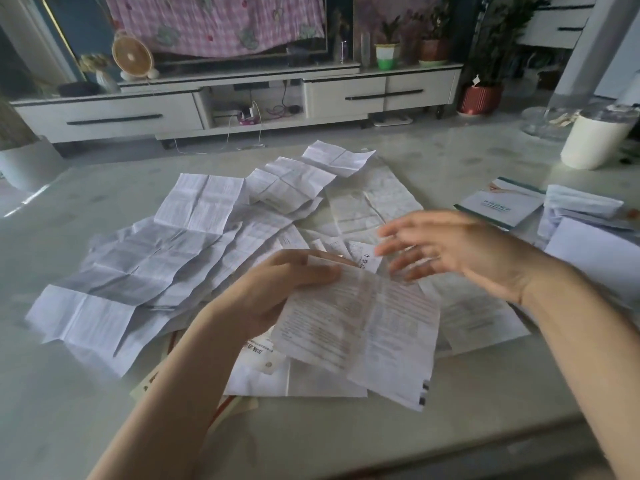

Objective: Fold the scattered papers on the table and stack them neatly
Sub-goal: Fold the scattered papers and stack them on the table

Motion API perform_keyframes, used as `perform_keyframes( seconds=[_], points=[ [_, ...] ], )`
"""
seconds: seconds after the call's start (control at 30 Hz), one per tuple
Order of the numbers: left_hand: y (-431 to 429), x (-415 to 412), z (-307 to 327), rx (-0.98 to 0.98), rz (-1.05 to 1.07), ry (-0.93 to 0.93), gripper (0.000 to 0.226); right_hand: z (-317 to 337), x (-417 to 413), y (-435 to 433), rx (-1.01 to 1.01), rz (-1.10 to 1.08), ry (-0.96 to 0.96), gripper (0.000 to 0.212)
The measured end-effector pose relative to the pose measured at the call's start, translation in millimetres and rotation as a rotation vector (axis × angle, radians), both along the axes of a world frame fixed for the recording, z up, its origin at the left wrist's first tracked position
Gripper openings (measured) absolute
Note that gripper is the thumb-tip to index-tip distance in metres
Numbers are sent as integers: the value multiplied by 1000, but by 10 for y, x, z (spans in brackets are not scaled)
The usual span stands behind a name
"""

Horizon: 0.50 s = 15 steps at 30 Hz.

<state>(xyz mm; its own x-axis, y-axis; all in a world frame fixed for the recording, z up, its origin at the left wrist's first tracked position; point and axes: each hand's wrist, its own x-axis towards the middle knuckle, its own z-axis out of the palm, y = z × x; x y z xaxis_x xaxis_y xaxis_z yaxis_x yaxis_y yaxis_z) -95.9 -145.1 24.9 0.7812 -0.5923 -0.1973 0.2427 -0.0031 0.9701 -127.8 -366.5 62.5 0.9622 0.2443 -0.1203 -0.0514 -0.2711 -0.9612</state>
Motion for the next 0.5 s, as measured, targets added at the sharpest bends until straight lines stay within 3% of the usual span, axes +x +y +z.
perform_keyframes(
  seconds=[0.07, 0.13, 0.27, 0.4, 0.5],
  points=[
    [-58, -23, -20, -5, -32, -22, 24, -70, -42, 111, -233, 131, 35, 34],
    [-70, -12, -21, -11, 30, -6, 32, -139, -34, 201, -269, 100, -3, 29],
    [-9, 42, -8, -124, 135, 108, 52, -191, 30, 219, -23, -208, -84, 11],
    [-34, -30, -50, -162, 116, 26, 25, -276, 55, 260, 162, -413, -53, 8],
    [-60, -73, -99, -115, 161, -31, 25, -310, 28, 301, 276, -438, 16, 6]
  ],
)
